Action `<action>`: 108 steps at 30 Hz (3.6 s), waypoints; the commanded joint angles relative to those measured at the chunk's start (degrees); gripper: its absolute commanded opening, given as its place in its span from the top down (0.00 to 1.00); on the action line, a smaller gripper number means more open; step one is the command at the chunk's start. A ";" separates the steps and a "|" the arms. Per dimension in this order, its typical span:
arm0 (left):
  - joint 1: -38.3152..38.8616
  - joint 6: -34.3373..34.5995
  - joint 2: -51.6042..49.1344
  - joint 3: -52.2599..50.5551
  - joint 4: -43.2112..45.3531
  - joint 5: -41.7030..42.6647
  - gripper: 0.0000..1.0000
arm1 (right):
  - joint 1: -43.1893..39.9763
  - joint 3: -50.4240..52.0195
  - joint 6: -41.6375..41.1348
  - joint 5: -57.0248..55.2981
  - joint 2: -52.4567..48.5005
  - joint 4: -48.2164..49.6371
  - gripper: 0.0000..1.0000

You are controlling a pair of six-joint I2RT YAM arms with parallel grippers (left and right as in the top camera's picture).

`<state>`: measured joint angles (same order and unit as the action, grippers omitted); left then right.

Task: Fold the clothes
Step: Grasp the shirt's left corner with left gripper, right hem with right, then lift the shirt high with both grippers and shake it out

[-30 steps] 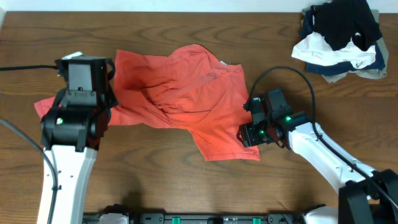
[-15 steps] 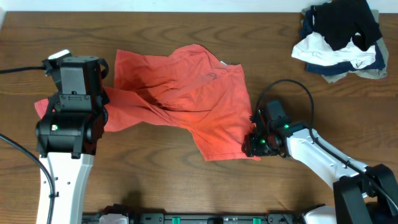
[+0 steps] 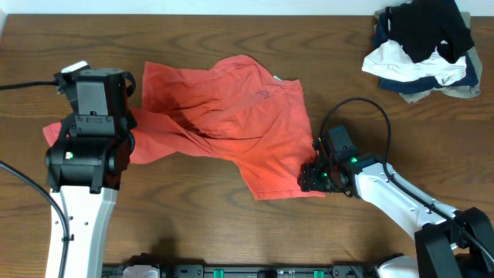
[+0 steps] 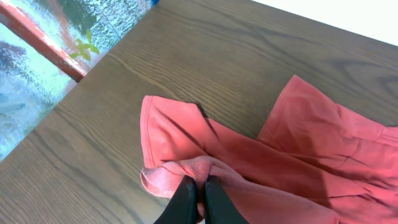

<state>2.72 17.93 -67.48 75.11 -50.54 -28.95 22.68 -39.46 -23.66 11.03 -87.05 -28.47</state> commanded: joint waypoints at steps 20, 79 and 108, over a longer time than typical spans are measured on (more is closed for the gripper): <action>-0.31 -0.28 -0.59 1.14 -0.17 -1.75 0.94 | -0.15 -4.00 8.09 -8.72 -1.33 -4.55 0.28; -0.31 -14.93 5.97 32.79 0.17 -0.22 0.94 | -27.54 -75.87 25.46 -1.70 6.32 -16.76 0.99; -4.13 -32.65 -22.05 44.33 48.09 13.60 0.94 | -24.39 -86.42 29.09 -7.80 -14.21 30.47 0.99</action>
<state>0.16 -13.43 -90.02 118.45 -2.26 -19.20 -1.26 -125.23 4.67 4.49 -100.71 1.76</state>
